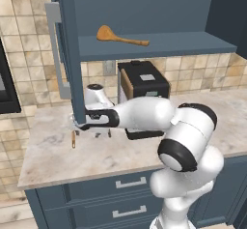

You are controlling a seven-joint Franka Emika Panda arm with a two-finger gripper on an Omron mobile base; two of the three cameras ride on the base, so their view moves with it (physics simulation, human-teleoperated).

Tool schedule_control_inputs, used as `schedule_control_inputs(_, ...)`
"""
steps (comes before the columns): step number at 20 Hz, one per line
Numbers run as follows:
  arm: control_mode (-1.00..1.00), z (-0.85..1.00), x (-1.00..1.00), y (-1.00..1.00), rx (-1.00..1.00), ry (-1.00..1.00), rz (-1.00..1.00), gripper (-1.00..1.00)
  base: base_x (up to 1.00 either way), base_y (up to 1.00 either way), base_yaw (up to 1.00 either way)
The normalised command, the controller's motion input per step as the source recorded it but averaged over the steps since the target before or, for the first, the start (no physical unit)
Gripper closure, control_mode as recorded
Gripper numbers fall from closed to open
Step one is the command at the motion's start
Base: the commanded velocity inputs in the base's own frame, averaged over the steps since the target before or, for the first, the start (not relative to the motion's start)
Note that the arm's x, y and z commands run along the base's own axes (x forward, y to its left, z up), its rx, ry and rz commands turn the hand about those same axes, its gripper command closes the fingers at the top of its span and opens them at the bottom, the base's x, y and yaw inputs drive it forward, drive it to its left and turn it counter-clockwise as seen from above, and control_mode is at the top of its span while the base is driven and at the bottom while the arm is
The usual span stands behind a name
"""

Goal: Organize the utensils by type. Pick up the wooden spoons from the counter and place them in the open cabinet. Then pick up the metallic utensils from the counter and place them in the open drawer.

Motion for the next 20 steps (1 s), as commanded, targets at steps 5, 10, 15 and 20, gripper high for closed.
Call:
schedule_control_inputs(5,-1.00,-0.24,0.31,0.13,0.00,0.00,0.00,-1.00,0.00,0.00,0.00)
schedule_control_inputs(10,-1.00,-0.14,0.24,0.18,0.00,0.00,0.00,-1.00,0.00,0.00,0.00)
schedule_control_inputs(15,-1.00,-0.20,0.18,0.23,-0.03,0.00,0.00,-1.00,0.00,0.00,0.00)
schedule_control_inputs(20,-1.00,-0.13,0.24,0.11,-0.01,0.02,0.00,-1.00,0.00,0.00,0.00)
